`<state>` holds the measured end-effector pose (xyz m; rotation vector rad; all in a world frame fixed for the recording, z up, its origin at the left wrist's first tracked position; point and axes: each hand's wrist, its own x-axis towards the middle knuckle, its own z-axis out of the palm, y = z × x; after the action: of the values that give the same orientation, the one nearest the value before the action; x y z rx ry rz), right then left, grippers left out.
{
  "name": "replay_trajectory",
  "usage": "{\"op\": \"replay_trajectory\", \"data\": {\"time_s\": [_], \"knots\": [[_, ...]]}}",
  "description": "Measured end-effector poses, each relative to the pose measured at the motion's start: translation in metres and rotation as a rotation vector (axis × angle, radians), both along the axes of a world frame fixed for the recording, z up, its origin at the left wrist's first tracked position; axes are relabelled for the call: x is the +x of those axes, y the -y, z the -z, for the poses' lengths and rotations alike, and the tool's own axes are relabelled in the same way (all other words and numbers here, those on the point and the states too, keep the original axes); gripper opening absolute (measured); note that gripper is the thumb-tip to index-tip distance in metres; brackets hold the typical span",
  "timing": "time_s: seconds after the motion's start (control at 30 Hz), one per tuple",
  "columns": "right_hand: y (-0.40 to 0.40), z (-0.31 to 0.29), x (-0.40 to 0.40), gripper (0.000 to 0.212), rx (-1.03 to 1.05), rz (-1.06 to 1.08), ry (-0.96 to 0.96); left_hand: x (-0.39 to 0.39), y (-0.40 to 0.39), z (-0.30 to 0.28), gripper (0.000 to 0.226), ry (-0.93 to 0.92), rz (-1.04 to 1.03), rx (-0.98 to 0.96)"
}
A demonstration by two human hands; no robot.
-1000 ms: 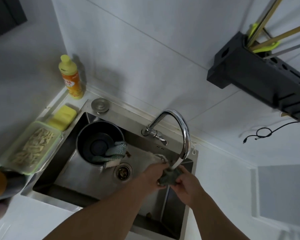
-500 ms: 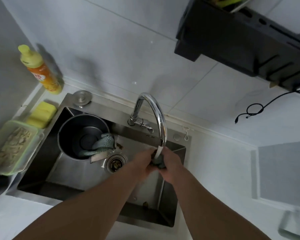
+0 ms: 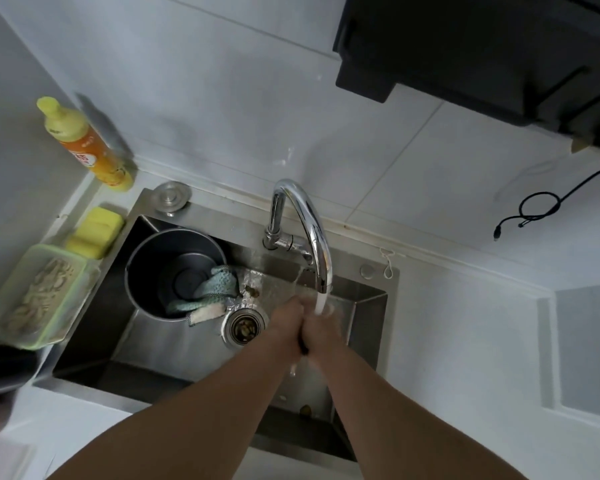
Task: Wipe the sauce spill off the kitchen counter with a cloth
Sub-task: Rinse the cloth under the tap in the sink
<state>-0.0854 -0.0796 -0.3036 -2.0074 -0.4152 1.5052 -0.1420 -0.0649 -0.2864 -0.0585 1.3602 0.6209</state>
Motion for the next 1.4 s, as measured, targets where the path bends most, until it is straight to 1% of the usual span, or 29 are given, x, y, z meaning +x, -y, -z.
{"op": "replay_trajectory", "data": {"time_s": [0.07, 0.1, 0.17, 0.2, 0.23, 0.3, 0.33, 0.4, 0.43, 0.5, 0.53, 0.63, 0.67, 0.7, 0.77, 0.8, 0.87, 0.9, 0.97, 1.03, 1.1, 1.13, 1.17, 1.2, 1.27, 1.33, 1.37, 1.4], "knots": [[-0.007, 0.007, -0.003, 0.031, -0.087, 0.039, -0.023, -0.003, 0.004, 0.000, 0.031, 0.047, -0.036, -0.006], [-0.009, 0.011, -0.003, 0.041, -0.152, 0.039, -0.055, -0.003, 0.005, 0.001, 0.031, 0.059, -0.061, 0.005], [-0.012, 0.017, -0.003, 0.068, -0.330, 0.020, -0.219, -0.004, 0.010, 0.000, 0.038, 0.083, -0.111, 0.039], [-0.014, 0.018, 0.000, 0.080, -0.375, 0.015, -0.268, -0.002, 0.012, -0.002, 0.042, 0.117, -0.125, 0.053], [-0.017, 0.021, 0.003, 0.078, -0.354, 0.003, -0.261, -0.002, 0.014, -0.003, 0.044, 0.141, -0.112, 0.067], [-0.029, 0.017, 0.014, 0.048, -0.291, 0.045, -0.128, 0.000, 0.020, -0.003, 0.039, 0.160, 0.014, 0.137], [-0.034, 0.015, 0.020, 0.044, -0.291, 0.114, -0.104, 0.000, 0.022, 0.000, 0.034, 0.146, 0.103, 0.186], [-0.035, 0.015, 0.038, 0.048, -0.302, 0.293, -0.192, -0.002, 0.023, 0.005, 0.028, 0.038, 0.235, 0.239], [-0.032, 0.014, 0.043, 0.049, -0.313, 0.318, -0.290, -0.004, 0.023, 0.010, 0.028, -0.067, 0.269, 0.226], [-0.016, 0.005, 0.048, 0.050, -0.294, 0.291, -0.450, -0.009, 0.018, 0.021, 0.023, -0.289, 0.333, 0.193], [-0.010, 0.002, 0.052, 0.046, -0.285, 0.288, -0.506, -0.011, 0.015, 0.024, 0.019, -0.362, 0.365, 0.198], [0.005, -0.004, 0.065, 0.032, -0.237, 0.276, -0.553, -0.014, 0.009, 0.028, 0.019, -0.488, 0.423, 0.217], [0.009, -0.006, 0.067, 0.028, -0.248, 0.244, -0.514, -0.014, 0.007, 0.027, 0.019, -0.498, 0.427, 0.212], [0.011, -0.007, 0.068, 0.025, -0.283, 0.178, -0.417, -0.012, 0.006, 0.026, 0.020, -0.493, 0.425, 0.206], [0.013, -0.010, 0.067, 0.021, -0.335, -0.026, -0.149, -0.009, 0.004, 0.023, 0.019, -0.408, 0.393, 0.218], [0.013, -0.011, 0.066, 0.023, -0.316, -0.153, -0.020, -0.008, 0.004, 0.021, 0.016, -0.340, 0.360, 0.225], [0.010, -0.013, 0.064, 0.036, -0.191, -0.403, 0.199, -0.006, 0.002, 0.017, 0.010, -0.208, 0.317, 0.173], [0.009, -0.014, 0.065, 0.038, -0.128, -0.418, 0.203, -0.006, 0.003, 0.016, 0.013, -0.151, 0.293, 0.130], [0.009, -0.021, 0.065, 0.028, -0.050, -0.243, -0.044, -0.002, 0.003, 0.015, 0.020, -0.035, 0.189, 0.067], [0.010, -0.027, 0.064, 0.023, -0.045, -0.193, -0.213, -0.002, 0.004, 0.015, 0.029, 0.029, 0.110, 0.071], [0.013, -0.029, 0.067, 0.022, -0.058, -0.184, -0.300, -0.006, 0.006, 0.014, 0.035, 0.096, 0.118, 0.123], [0.014, -0.029, 0.068, 0.022, -0.065, -0.170, -0.311, -0.009, 0.007, 0.013, 0.036, 0.128, 0.119, 0.142], [0.014, -0.030, 0.069, 0.022, -0.069, -0.141, -0.292, -0.011, 0.007, 0.012, 0.035, 0.116, 0.129, 0.146], [0.013, -0.028, 0.069, 0.021, -0.078, -0.101, -0.252, -0.013, 0.006, 0.012, 0.032, 0.084, 0.126, 0.145], [0.015, -0.022, 0.071, 0.021, -0.121, 0.012, -0.172, -0.017, 0.006, 0.015, 0.027, -0.045, 0.100, 0.130], [0.017, -0.018, 0.072, 0.021, -0.145, 0.142, -0.206, -0.023, 0.004, 0.021, 0.029, -0.146, 0.074, 0.116], [0.018, -0.018, 0.072, 0.022, -0.142, 0.186, -0.241, -0.028, 0.003, 0.024, 0.030, -0.284, 0.168, 0.139], [0.018, -0.018, 0.071, 0.022, -0.127, 0.206, -0.264, -0.036, 0.004, 0.024, 0.031, -0.451, 0.339, 0.167]]}}
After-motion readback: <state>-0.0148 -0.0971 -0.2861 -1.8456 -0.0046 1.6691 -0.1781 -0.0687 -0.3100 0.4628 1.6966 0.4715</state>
